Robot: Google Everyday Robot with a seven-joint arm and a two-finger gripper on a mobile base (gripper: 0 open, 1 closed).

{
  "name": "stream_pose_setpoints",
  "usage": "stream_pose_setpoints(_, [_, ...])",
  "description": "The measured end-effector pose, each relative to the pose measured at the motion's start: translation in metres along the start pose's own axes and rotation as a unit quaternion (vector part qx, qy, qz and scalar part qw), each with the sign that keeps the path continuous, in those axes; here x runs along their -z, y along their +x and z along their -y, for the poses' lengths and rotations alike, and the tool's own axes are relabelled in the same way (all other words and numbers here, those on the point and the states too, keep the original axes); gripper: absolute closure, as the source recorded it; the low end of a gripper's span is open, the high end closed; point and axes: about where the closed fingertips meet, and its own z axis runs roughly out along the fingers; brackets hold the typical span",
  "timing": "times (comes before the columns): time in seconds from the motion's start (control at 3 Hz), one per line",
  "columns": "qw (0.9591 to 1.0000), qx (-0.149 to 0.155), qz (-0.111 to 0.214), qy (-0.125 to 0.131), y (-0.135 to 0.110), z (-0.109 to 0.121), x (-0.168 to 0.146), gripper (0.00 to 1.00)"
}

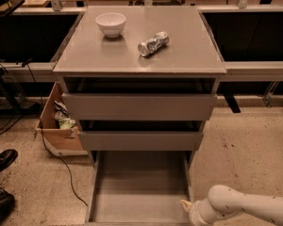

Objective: Close bottom drawer

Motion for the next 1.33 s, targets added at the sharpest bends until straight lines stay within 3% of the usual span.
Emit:
stream_pose_setpoints(0.67, [0.9993,0.008,0.029,0.022,0.001,0.011,-0.044,0.00])
stream_pose_setpoints(1.33, [0.9975,0.024,0.049,0.045,-0.006,0.035,-0.114,0.00])
